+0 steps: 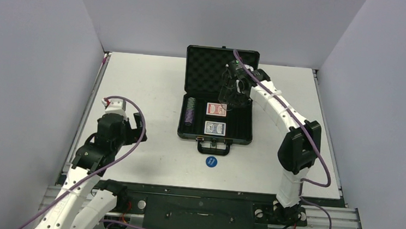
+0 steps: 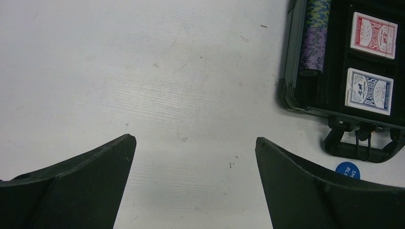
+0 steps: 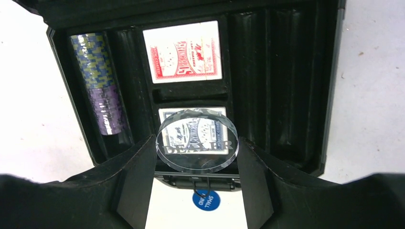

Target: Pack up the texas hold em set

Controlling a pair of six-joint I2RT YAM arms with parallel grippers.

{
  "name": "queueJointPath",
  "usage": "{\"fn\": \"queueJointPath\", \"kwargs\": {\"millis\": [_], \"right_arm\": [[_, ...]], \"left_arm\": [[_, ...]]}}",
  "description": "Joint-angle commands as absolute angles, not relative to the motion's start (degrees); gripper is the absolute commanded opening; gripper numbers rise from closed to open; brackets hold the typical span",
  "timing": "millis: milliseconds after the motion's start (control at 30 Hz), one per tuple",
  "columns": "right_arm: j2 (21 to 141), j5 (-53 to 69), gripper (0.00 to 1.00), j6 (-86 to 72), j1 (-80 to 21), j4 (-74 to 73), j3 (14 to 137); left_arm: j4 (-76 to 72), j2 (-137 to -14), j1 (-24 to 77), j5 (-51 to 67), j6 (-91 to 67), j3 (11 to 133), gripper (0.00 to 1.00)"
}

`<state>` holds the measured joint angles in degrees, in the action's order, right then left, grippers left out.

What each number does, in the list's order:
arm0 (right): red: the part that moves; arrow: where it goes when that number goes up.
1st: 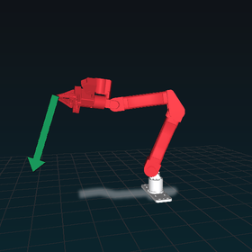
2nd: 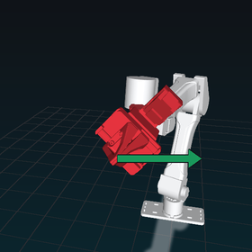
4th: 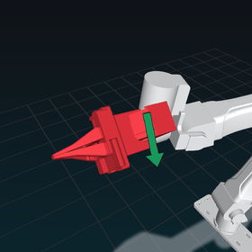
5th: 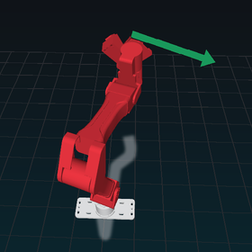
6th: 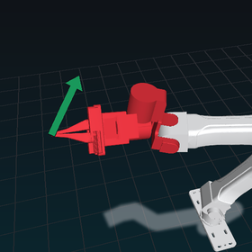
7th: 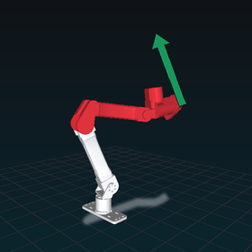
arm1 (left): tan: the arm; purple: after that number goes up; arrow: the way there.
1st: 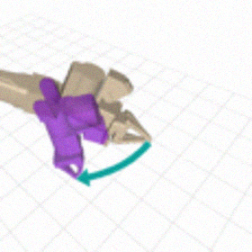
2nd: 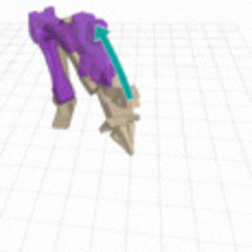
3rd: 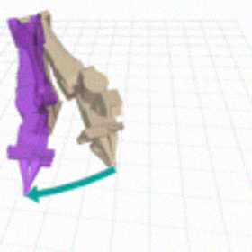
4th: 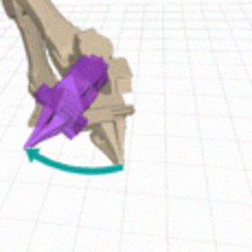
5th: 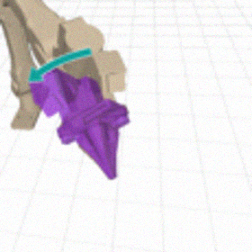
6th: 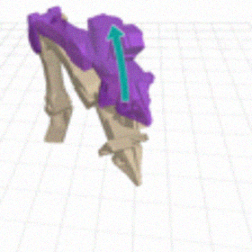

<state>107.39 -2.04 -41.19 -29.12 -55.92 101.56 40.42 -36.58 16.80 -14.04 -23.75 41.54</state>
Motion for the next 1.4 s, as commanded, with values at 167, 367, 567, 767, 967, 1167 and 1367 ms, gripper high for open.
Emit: {"fn": "queueJointPath", "kwargs": {"millis": [167,367,567,767,967,1167,1367], "right_arm": [[117.13,-0.48,0.33,-42.0,-29.44,-54.93,112.49],[123.64,0.79,0.33,-42.85,-29.53,-55.45,117.29],[128.28,1.43,0.33,-43.17,-29.62,-56.12,120.82],[131.02,2.47,0.33,-43.65,-29.63,-56.12,122.24],[132.1,2.46,0.33,-43.6,-29.64,-56.21,122.06],[132.97,2.42,0.33,-43.66,-29.62,-56.02,122.49],[133.48,2.26,0.33,-43.74,-29.58,-55.97,122.79]], "left_arm": [[38.35,-36.96,16.27,-14.24,-23.34,42.13,0.96],[38.43,-37.48,16.17,-14.17,-23.38,42.18,0.96],[38.23,-37.67,16.18,-13.84,-23.38,42.09,0.96],[38.22,-38.4,16.22,-13.64,-23.38,42.15,0.96],[38.18,-38.46,16.17,-13.71,-23.52,42.01,0.96],[38.12,-38.76,16.17,-13.55,-23.49,42.03,0.96],[38.23,-38.9,16.17,-13.54,-23.55,42.0,0.96]]}}
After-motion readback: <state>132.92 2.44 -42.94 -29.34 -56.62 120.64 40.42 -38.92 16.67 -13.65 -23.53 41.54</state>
